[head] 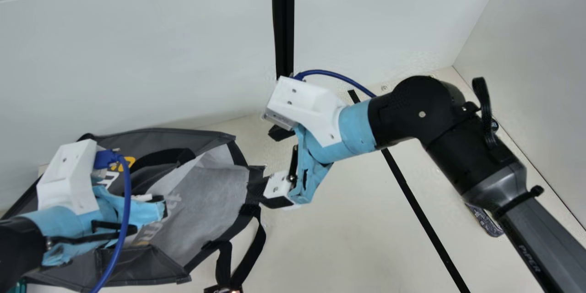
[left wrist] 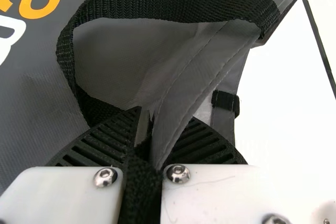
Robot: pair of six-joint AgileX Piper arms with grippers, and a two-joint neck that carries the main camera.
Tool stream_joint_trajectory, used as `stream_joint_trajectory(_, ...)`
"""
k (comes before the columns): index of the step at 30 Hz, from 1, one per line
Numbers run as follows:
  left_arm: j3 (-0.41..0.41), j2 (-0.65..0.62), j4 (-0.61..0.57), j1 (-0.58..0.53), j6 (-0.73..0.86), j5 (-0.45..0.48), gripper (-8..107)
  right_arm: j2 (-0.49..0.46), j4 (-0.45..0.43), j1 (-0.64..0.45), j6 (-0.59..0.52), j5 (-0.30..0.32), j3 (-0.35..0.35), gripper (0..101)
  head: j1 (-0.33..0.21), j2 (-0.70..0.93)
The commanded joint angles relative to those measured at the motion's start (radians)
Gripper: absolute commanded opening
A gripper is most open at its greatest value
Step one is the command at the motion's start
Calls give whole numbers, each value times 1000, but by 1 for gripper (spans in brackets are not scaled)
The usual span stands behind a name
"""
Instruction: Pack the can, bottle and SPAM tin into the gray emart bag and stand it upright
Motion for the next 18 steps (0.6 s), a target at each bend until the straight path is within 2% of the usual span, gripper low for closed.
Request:
stream_joint_trajectory(1, 0, 0, 0, 0, 0, 0, -8, -6, -6, -11, 1, 2, -4, 95, -23, -1)
stream_joint_trajectory(18, 0, 0, 0, 0, 0, 0, -8, -77, -83, -116, 17, 39, -8, 95, -23, -1)
